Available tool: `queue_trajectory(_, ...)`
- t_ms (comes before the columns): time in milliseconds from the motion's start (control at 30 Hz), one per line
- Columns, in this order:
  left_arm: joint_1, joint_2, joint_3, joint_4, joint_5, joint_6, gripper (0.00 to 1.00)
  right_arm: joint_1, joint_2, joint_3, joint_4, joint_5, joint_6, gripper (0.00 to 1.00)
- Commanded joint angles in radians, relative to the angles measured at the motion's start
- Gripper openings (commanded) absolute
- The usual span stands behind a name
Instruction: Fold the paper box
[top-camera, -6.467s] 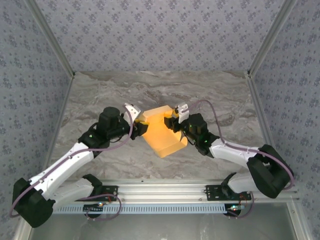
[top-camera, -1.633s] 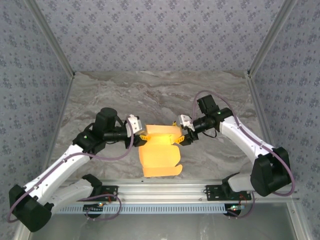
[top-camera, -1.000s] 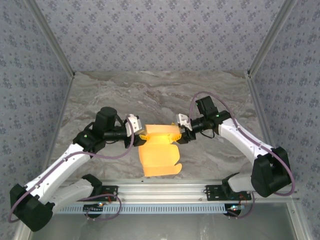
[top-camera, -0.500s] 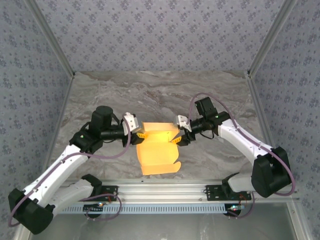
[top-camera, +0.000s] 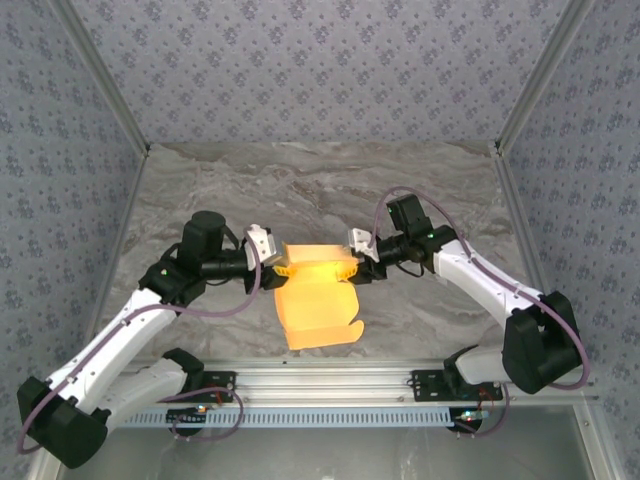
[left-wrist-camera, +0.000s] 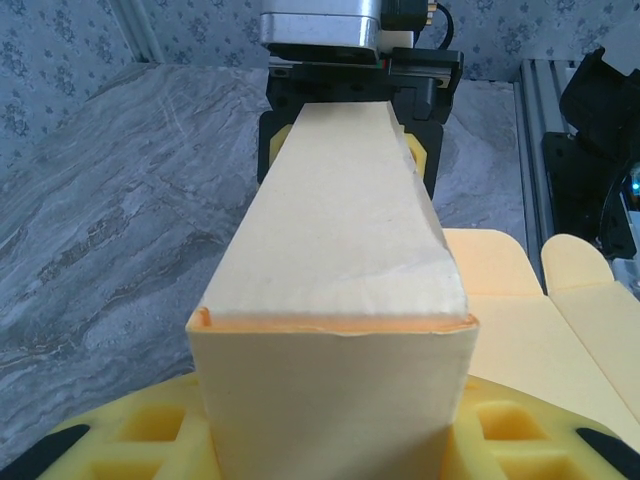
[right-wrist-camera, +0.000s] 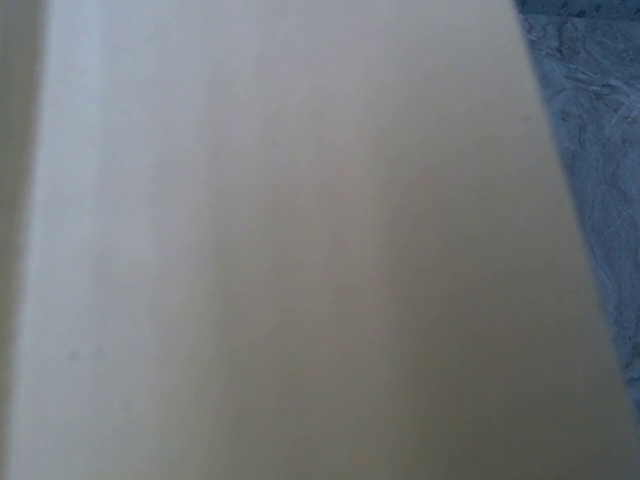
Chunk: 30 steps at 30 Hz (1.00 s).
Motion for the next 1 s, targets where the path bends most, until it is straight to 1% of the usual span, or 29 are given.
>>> queue_trajectory(0, 0.003, 0.000, 0.037, 0.044, 0.042, -0.011, 0.31, 0.004, 0.006, -0.033, 0.111, 0.083, 0.121, 0.33)
queue_trajectory(33, 0.003, 0.000, 0.035, 0.047, 0.036, -0.015, 0.31, 0.005, 0.006, -0.037, 0.124, 0.085, 0.136, 0.34)
queue_trajectory(100, 0.003, 0.003, 0.035, 0.055, 0.009, -0.029, 0.31, 0.005, 0.007, -0.047, 0.136, 0.082, 0.146, 0.42)
queue_trajectory(200, 0.003, 0.012, 0.031, 0.071, -0.041, -0.057, 0.31, 0.000, -0.002, -0.067, 0.191, 0.077, 0.189, 0.44)
queue_trajectory(233, 0.003, 0.018, 0.030, 0.072, -0.050, -0.063, 0.31, -0.002, -0.008, -0.083, 0.223, 0.077, 0.211, 0.49)
queue_trajectory(300, 0.004, 0.026, 0.024, 0.087, -0.073, -0.087, 0.31, -0.008, -0.027, -0.122, 0.342, 0.105, 0.317, 0.61)
queue_trajectory(367, 0.005, 0.030, 0.012, 0.102, -0.101, -0.108, 0.31, -0.025, -0.052, -0.159, 0.451, 0.123, 0.405, 0.70)
queue_trajectory(400, 0.008, 0.032, 0.005, 0.110, -0.122, -0.124, 0.31, -0.038, -0.064, -0.173, 0.492, 0.115, 0.452, 0.73)
queue_trajectory(467, 0.028, 0.035, -0.012, 0.133, -0.143, -0.175, 0.31, -0.064, -0.082, -0.187, 0.545, 0.142, 0.522, 0.76)
queue_trajectory(533, 0.044, 0.034, -0.032, 0.170, -0.162, -0.231, 0.31, -0.091, -0.102, -0.196, 0.569, 0.158, 0.563, 0.78)
queue_trajectory(633, 0.052, 0.040, -0.046, 0.189, -0.222, -0.292, 0.32, -0.123, -0.133, -0.222, 0.640, 0.319, 0.726, 0.80)
queue_trajectory(733, 0.054, 0.058, -0.044, 0.183, -0.319, -0.358, 0.32, -0.153, -0.160, -0.234, 0.675, 0.396, 0.876, 0.81)
queue_trajectory(767, 0.055, 0.068, -0.042, 0.185, -0.351, -0.383, 0.32, -0.152, -0.172, -0.230, 0.667, 0.426, 0.935, 0.83)
queue_trajectory(800, 0.055, 0.080, -0.044, 0.196, -0.375, -0.418, 0.31, -0.148, -0.187, -0.223, 0.647, 0.477, 1.005, 0.95)
queue_trajectory(833, 0.055, 0.091, -0.046, 0.210, -0.394, -0.457, 0.31, -0.141, -0.207, -0.217, 0.615, 0.549, 1.086, 1.00)
queue_trajectory(900, 0.055, 0.119, -0.048, 0.253, -0.427, -0.577, 0.32, -0.136, -0.244, -0.186, 0.493, 0.699, 1.316, 1.00)
queue_trajectory(933, 0.055, 0.131, -0.049, 0.272, -0.435, -0.629, 0.32, -0.137, -0.258, -0.166, 0.411, 0.773, 1.462, 1.00)
queue_trajectory(967, 0.053, 0.141, -0.052, 0.301, -0.448, -0.685, 0.33, -0.142, -0.267, -0.138, 0.295, 0.813, 1.636, 1.00)
